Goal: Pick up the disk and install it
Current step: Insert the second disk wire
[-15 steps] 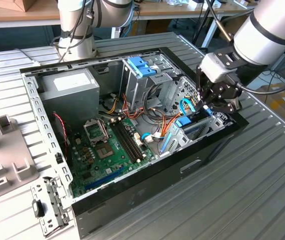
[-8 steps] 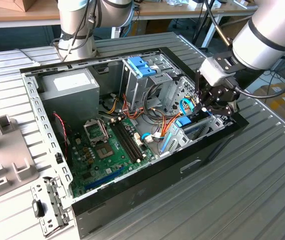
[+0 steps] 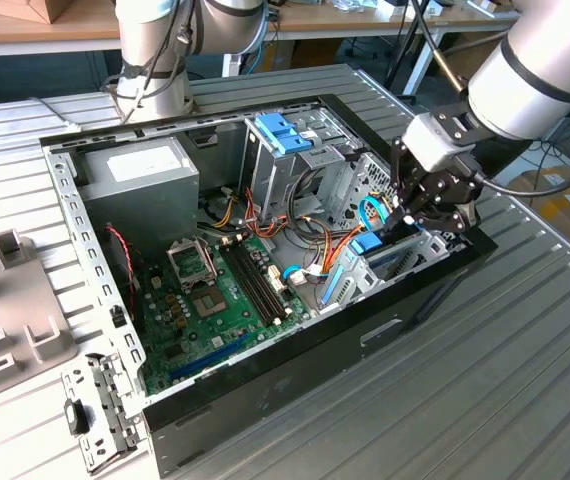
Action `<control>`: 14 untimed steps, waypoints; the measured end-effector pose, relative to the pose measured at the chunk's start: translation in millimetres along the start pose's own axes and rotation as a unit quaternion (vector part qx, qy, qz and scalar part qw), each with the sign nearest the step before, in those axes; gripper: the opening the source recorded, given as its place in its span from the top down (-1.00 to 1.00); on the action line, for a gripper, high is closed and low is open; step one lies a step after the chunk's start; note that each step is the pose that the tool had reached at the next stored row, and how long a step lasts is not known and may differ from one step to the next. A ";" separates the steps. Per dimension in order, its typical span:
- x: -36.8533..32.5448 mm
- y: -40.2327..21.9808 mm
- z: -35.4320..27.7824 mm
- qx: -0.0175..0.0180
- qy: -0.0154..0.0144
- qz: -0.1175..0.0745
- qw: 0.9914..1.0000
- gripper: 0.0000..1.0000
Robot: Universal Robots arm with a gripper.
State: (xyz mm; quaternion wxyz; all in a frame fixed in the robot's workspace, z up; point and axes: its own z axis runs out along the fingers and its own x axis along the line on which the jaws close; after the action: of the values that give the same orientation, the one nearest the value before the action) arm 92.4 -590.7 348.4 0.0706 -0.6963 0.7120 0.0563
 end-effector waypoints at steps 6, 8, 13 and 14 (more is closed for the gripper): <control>-1.4 -2.6 -7.4 0.000 0.000 0.000 1.000 0.79; -1.8 -4.1 -9.7 0.000 -0.001 0.000 1.000 0.79; -2.9 -11.5 -14.4 -0.001 -0.003 0.000 1.000 0.79; -3.0 -13.0 -14.8 -0.001 -0.003 0.000 1.000 0.79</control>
State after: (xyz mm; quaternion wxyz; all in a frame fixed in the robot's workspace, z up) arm 105.1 -590.7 363.7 0.0720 -0.6961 0.7119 0.0591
